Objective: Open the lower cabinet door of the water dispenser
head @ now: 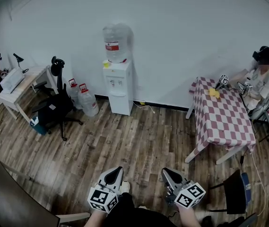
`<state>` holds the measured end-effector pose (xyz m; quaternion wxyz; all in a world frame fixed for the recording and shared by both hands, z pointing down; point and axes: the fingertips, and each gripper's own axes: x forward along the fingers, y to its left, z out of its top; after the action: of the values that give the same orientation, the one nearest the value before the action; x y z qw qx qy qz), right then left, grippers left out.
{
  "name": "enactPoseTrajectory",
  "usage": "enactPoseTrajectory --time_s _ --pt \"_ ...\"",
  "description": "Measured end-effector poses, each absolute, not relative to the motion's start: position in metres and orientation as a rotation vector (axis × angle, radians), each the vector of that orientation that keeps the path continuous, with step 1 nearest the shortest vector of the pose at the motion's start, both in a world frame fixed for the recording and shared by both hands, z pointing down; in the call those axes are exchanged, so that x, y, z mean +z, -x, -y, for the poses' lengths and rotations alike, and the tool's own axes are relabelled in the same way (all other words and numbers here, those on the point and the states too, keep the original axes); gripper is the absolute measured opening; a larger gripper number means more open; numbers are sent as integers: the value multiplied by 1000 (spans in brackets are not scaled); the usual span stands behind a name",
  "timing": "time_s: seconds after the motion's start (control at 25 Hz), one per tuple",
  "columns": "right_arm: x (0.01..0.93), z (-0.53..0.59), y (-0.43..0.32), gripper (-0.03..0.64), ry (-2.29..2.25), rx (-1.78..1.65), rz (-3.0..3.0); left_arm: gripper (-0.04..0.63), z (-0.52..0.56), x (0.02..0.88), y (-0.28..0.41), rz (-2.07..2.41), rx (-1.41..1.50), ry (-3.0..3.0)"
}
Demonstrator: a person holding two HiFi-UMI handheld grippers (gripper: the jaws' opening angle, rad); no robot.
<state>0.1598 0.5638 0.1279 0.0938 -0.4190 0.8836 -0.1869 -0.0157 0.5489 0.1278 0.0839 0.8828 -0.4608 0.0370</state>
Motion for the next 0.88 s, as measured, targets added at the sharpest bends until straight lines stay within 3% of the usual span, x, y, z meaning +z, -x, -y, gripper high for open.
enactPoseTrajectory --time_s 0.88 --pt "130 -425 -120 24 1277 -549 -2635 14 -401 141 44 1307 132 -2639"
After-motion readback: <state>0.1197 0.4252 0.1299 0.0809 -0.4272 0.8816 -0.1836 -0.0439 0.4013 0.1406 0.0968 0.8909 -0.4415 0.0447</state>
